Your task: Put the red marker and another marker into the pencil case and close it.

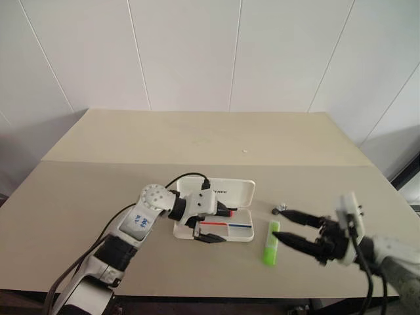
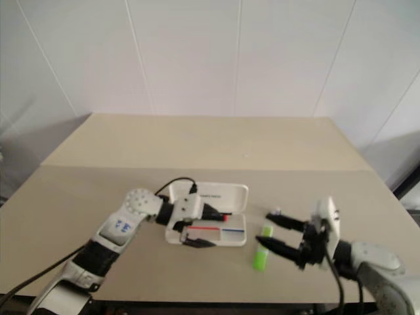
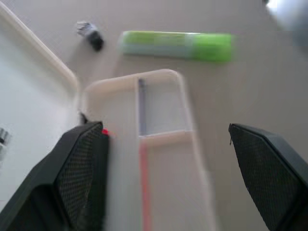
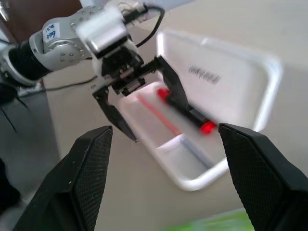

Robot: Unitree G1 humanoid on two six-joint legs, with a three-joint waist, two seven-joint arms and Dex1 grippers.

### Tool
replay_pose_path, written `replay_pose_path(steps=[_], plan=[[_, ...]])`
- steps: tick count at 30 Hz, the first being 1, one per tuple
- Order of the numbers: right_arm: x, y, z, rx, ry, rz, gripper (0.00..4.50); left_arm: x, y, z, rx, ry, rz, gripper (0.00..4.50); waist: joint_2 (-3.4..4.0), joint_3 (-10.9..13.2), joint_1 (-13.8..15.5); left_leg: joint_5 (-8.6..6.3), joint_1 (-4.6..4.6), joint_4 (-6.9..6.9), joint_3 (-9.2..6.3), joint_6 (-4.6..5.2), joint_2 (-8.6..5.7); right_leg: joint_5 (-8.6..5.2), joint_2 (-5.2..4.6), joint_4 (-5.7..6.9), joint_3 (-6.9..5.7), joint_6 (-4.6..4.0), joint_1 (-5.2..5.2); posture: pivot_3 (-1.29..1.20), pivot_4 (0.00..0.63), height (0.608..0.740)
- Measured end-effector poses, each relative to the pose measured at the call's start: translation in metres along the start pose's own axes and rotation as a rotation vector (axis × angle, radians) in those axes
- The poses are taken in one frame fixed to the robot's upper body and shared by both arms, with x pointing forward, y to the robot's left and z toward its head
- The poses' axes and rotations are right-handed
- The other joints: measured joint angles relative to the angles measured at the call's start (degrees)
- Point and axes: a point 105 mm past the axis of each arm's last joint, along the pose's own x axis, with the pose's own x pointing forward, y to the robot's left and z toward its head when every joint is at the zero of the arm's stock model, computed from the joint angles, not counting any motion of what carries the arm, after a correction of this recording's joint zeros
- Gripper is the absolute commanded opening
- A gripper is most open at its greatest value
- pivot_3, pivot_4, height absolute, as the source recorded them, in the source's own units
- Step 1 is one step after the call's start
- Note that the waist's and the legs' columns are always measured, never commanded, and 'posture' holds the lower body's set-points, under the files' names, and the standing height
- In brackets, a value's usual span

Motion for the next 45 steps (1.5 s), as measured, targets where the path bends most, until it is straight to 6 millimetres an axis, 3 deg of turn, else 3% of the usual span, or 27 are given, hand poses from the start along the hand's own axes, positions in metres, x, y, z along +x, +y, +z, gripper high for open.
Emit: replay_pose_path(steps=[5,10,15,20,26,35,45], plan=[[0.009,0.002,-0.005,0.035,-0.048,-0.104,4.50,-0.011,-0.004,0.009,-0.015,-0.077,0.008,4.47,0.00,0.00,-0.08,0.07,0.12,0.02,0.03,0.07,0.00,-0.04,0.01,-0.15,0.01,-0.14,0.17,0.00,0.150,0.740],[0.018,-0.010,-0.019,0.040,-0.038,-0.321,4.50,-0.031,-0.020,0.018,-0.028,-0.190,-0.076,4.47,0.04,-0.02,-0.12,0.08,0.13,-0.09,0.02,0.06,0.04,-0.04,0.03,-0.07,0.01,-0.16,0.07,0.00,0.150,0.740],[0.018,-0.023,-0.037,0.009,0.067,-0.535,4.50,-0.046,-0.029,0.022,-0.033,-0.278,-0.156,4.47,0.04,-0.03,0.02,0.08,0.10,-0.11,0.02,0.05,0.02,-0.12,0.00,-0.10,0.01,-0.31,0.05,0.00,0.150,0.740],[0.013,-0.032,-0.053,0.030,0.155,-0.663,4.50,-0.062,-0.029,0.012,-0.077,-0.307,-0.186,4.47,0.04,-0.03,-0.08,0.08,0.08,-0.12,0.02,0.06,0.02,-0.14,0.00,-0.14,0.01,-0.35,0.05,0.00,0.150,0.740],[0.009,-0.035,-0.065,0.073,0.232,-0.726,4.50,-0.077,-0.022,0.003,-0.105,-0.309,-0.125,4.47,0.04,-0.03,-0.23,0.08,0.09,-0.20,0.02,0.06,0.05,-0.13,0.02,-0.12,0.01,-0.34,0.00,0.00,0.150,0.740],[0.013,-0.035,-0.059,0.107,0.235,-0.707,4.50,-0.108,-0.017,-0.010,-0.101,-0.247,-0.013,4.47,0.05,-0.03,-0.25,0.08,0.09,-0.26,0.04,0.06,0.05,-0.13,-0.01,-0.15,0.01,-0.33,-0.02,0.00,0.150,0.740],[0.019,-0.047,-0.062,0.161,0.264,-0.735,4.50,-0.107,-0.027,-0.015,-0.119,-0.241,0.051,4.47,0.04,-0.03,-0.19,0.08,0.09,-0.40,0.01,0.06,0.06,-0.10,-0.01,-0.17,-0.02,-0.27,-0.07,0.00,0.150,0.740]])
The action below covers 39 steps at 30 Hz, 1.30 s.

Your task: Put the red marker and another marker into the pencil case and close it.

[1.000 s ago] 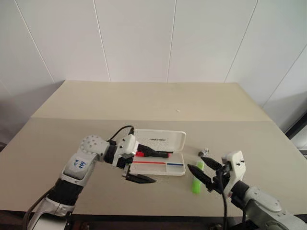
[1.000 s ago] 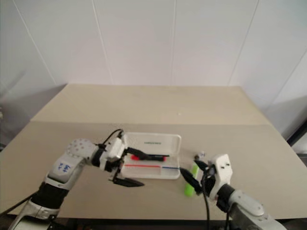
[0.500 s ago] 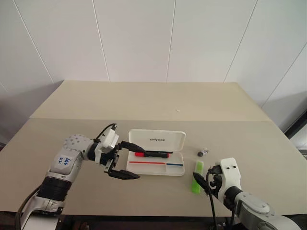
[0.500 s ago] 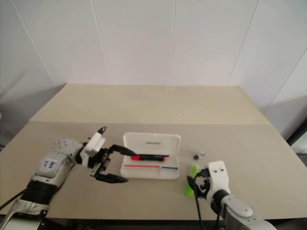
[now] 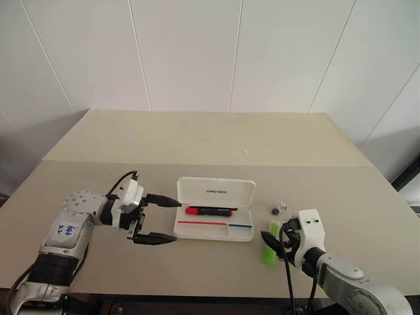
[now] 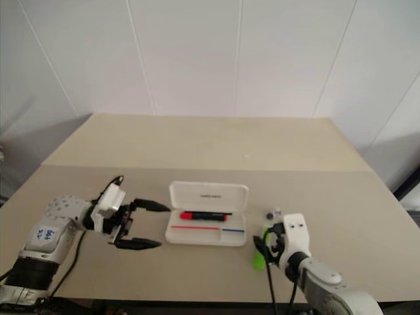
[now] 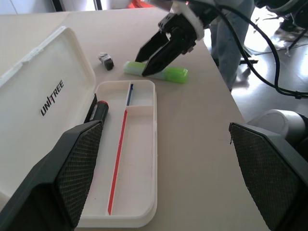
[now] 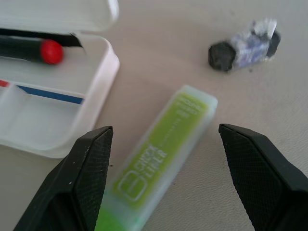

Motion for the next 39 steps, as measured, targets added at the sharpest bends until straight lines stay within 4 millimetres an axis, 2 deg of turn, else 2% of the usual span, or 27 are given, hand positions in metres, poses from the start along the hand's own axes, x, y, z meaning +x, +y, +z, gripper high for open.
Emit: replay_pose_path(steps=[15,27,34,37,39], plan=[[0.007,0.000,-0.004,-0.067,0.028,-0.064,4.50,0.000,-0.004,0.002,-0.010,-0.013,0.056,4.47,-0.19,-0.13,0.09,0.00,0.03,-0.05,0.00,0.00,-0.02,-0.03,-0.04,-0.18,-0.01,-0.08,0.09,0.00,0.150,0.740],[0.007,0.000,-0.003,-0.122,0.034,-0.052,4.50,0.000,-0.003,0.002,-0.008,-0.014,0.063,4.47,-0.25,-0.17,0.17,0.00,0.00,-0.20,0.00,0.00,-0.03,-0.02,-0.08,-0.45,-0.04,-0.10,0.14,0.00,0.150,0.740],[-0.001,0.000,-0.008,-0.074,0.032,-0.098,4.50,-0.001,-0.002,0.003,-0.003,-0.015,0.064,4.47,-0.27,-0.21,0.38,-0.03,0.00,-0.55,-0.13,-0.04,-0.02,-0.02,-0.08,-0.47,-0.15,0.00,0.05,0.00,0.150,0.740],[-0.004,0.000,-0.010,-0.082,0.055,-0.127,3.94,-0.001,0.001,0.006,0.010,-0.017,0.064,4.50,-0.26,-0.22,0.57,-0.05,-0.01,-0.58,-0.14,-0.08,-0.03,-0.05,-0.10,-0.50,-0.18,0.00,0.05,0.00,0.150,0.740],[-0.006,-0.001,-0.010,-0.095,0.070,-0.142,3.32,-0.001,0.002,0.007,0.010,-0.018,0.067,4.50,-0.27,-0.26,0.78,-0.06,0.00,-0.58,-0.14,-0.08,-0.02,-0.06,-0.10,-0.56,-0.18,-0.01,0.06,0.00,0.150,0.740]])
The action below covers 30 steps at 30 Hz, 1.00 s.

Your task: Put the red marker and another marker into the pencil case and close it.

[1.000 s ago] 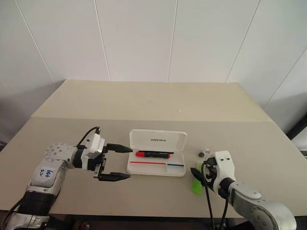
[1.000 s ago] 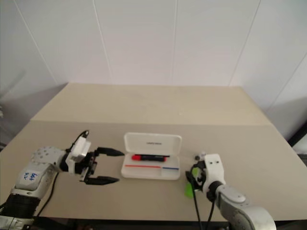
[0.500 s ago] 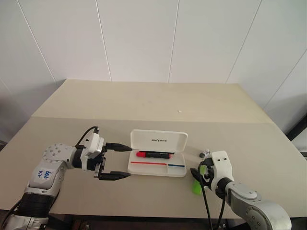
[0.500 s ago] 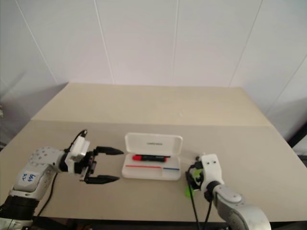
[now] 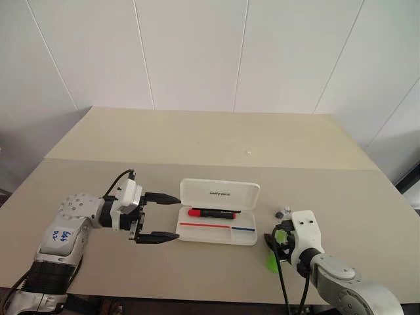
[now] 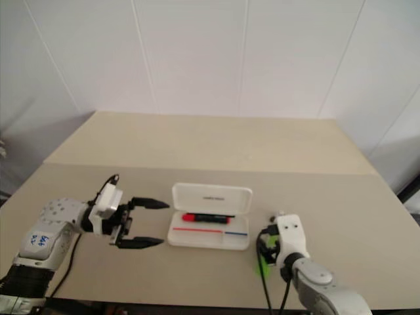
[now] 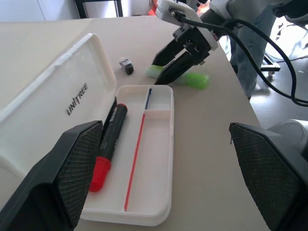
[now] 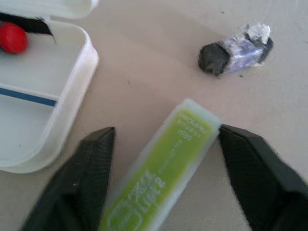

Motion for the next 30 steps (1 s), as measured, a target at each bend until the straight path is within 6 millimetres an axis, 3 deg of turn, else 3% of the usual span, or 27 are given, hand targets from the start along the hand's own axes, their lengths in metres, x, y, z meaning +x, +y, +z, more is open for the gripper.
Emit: replay_pose_path(steps=[5,13,21,25,30], plan=[[-0.002,0.003,-0.001,-0.017,0.017,0.003,1.86,-0.001,0.001,-0.003,-0.013,-0.001,0.004,4.50,-0.05,-0.08,0.78,0.00,0.01,0.02,0.00,0.00,0.00,0.00,0.00,-0.01,0.00,-0.01,0.04,0.00,0.150,0.740],[-0.001,0.003,0.001,-0.064,0.019,0.018,1.86,-0.001,0.001,-0.003,-0.012,-0.002,0.002,4.50,-0.13,-0.17,0.80,0.00,0.02,0.03,0.01,0.00,0.00,-0.01,-0.01,-0.06,-0.01,-0.03,0.07,0.00,0.150,0.740],[-0.001,-0.006,0.014,-0.261,0.032,0.165,1.86,-0.001,0.001,-0.002,-0.012,-0.006,-0.003,4.50,-0.04,-0.11,0.59,0.00,-0.02,0.02,0.05,0.00,0.01,0.02,0.01,-0.05,-0.01,0.02,0.00,0.00,0.150,0.740],[-0.003,-0.004,0.042,-0.388,-0.001,0.265,1.86,-0.001,0.000,-0.003,-0.013,-0.010,-0.014,4.50,0.05,-0.05,-0.11,0.01,-0.01,0.03,0.09,0.02,0.03,0.03,0.04,0.00,0.01,0.03,-0.04,0.00,0.150,0.740],[-0.008,0.018,0.071,-0.514,-0.031,0.454,1.86,-0.006,0.000,-0.011,-0.028,-0.012,-0.020,4.50,0.12,-0.01,-1.05,0.01,-0.01,0.01,0.10,0.02,0.08,0.02,0.08,0.06,0.02,0.02,-0.10,0.00,0.150,0.740]])
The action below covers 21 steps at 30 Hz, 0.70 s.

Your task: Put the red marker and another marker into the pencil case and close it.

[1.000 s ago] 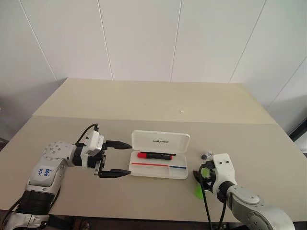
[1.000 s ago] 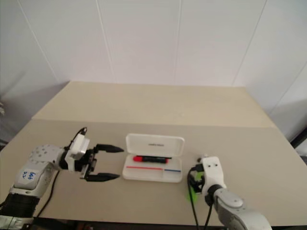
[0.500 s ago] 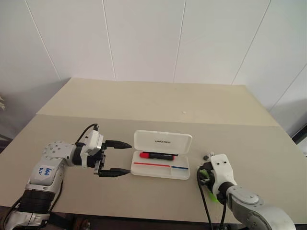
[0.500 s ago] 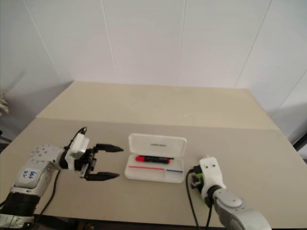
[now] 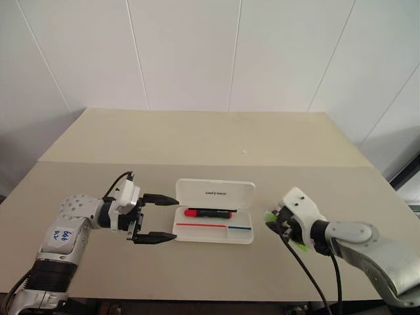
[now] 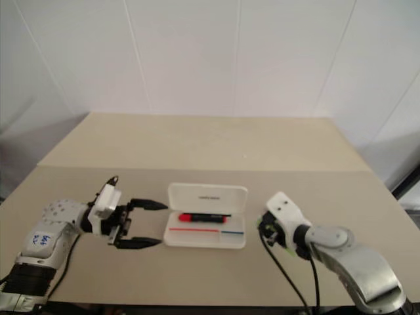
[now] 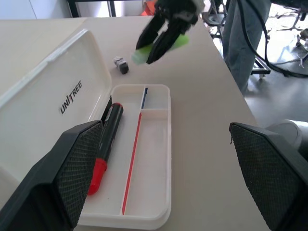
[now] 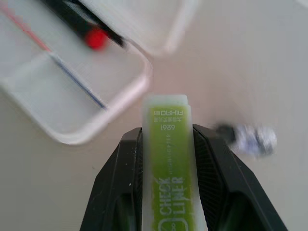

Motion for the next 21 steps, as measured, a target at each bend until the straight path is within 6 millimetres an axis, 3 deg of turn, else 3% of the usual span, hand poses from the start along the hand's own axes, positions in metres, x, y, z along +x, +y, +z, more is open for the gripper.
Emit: replay_pose_path(steps=[4,7,11,21], plan=[[0.009,0.007,0.032,-0.072,-0.050,0.114,1.86,-0.006,0.000,-0.007,-0.015,0.007,0.005,4.50,0.04,0.03,-0.01,0.00,-0.03,0.02,0.00,0.00,0.00,0.00,-0.01,0.06,0.00,0.00,-0.07,0.00,0.150,0.740],[0.021,0.025,0.059,-0.127,-0.117,0.226,1.86,-0.012,0.000,-0.014,-0.027,0.023,0.011,4.50,0.04,0.03,0.03,0.00,-0.05,0.01,-0.01,0.00,0.02,-0.01,0.00,0.07,-0.01,-0.01,-0.11,0.00,0.150,0.740],[0.038,0.053,0.062,-0.153,-0.112,0.372,1.86,-0.019,-0.002,-0.021,-0.039,0.036,0.020,4.50,0.04,0.03,0.15,-0.01,-0.19,0.01,-0.01,-0.02,0.00,0.00,-0.05,0.04,-0.02,-0.01,-0.20,0.00,0.150,0.740],[0.076,0.078,0.072,-0.239,-0.133,0.467,1.86,-0.036,-0.001,-0.019,-0.004,0.037,0.087,4.50,0.05,0.03,-0.06,-0.01,-0.14,0.02,-0.01,-0.02,0.00,-0.01,-0.02,0.20,-0.03,-0.01,-0.23,0.00,0.150,0.740]])
